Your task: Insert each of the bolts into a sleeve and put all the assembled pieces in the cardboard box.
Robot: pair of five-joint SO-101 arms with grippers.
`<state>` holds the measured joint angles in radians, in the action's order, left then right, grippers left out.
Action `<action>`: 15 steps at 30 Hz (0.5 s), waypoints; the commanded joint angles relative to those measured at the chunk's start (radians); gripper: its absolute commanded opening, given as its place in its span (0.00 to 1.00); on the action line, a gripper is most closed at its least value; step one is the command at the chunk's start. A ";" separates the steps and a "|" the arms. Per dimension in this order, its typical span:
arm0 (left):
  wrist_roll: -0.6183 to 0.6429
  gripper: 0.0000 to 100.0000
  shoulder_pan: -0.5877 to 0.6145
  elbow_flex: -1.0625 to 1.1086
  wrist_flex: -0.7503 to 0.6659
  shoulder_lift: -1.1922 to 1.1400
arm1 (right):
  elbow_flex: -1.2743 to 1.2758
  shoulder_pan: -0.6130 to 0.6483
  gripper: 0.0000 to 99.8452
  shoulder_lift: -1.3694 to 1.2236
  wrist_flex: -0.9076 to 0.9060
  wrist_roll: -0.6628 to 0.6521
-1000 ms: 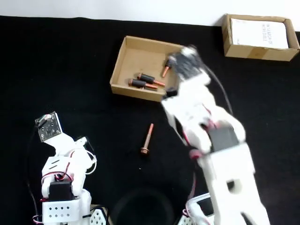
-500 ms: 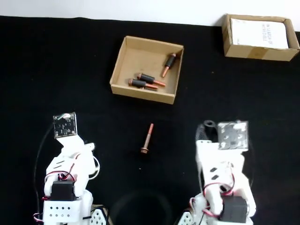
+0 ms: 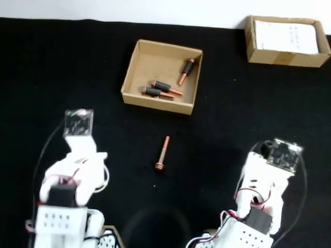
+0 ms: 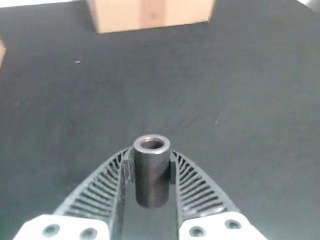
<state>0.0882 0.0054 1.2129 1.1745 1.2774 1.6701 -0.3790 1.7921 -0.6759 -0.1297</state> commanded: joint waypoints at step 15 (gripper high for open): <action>-0.336 0.01 -0.209 -0.616 -0.054 -1.185 | 0.142 -0.180 0.01 0.004 0.044 0.011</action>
<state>-0.2371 -0.1926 0.6866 1.1991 0.1941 1.6701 -0.5263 1.7937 -0.6375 -0.1297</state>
